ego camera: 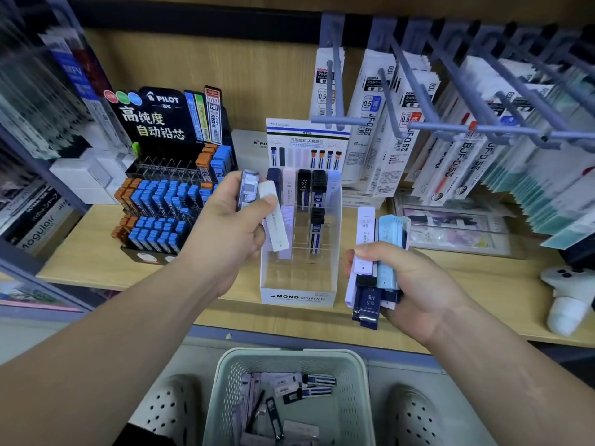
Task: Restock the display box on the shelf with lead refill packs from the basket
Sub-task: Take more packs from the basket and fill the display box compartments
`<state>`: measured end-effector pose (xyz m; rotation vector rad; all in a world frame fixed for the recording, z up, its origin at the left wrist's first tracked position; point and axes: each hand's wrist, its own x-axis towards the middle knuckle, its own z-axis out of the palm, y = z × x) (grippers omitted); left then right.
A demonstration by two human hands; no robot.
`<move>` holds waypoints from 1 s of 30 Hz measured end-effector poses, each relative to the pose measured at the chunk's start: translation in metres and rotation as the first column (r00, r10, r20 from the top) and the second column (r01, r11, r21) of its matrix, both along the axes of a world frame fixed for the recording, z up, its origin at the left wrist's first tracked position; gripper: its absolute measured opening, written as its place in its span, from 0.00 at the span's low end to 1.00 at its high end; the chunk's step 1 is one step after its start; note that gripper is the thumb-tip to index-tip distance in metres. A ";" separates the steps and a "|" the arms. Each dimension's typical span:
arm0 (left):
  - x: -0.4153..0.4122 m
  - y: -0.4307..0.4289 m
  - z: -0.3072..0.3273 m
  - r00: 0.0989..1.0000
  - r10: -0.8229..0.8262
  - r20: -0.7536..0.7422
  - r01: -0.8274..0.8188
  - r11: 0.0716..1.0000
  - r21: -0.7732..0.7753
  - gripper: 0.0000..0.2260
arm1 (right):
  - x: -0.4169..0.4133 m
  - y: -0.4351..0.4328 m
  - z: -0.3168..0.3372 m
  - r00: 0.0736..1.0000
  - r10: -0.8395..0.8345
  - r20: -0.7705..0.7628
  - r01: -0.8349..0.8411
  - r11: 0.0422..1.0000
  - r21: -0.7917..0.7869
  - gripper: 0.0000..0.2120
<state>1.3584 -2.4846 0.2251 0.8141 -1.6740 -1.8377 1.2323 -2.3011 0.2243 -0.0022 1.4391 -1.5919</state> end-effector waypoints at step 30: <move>-0.050 -0.021 -0.007 0.979 0.054 0.197 0.052 0.868 -0.494 0.04 | -0.008 0.006 -0.003 0.998 0.053 -0.029 -0.053 0.999 0.006 0.10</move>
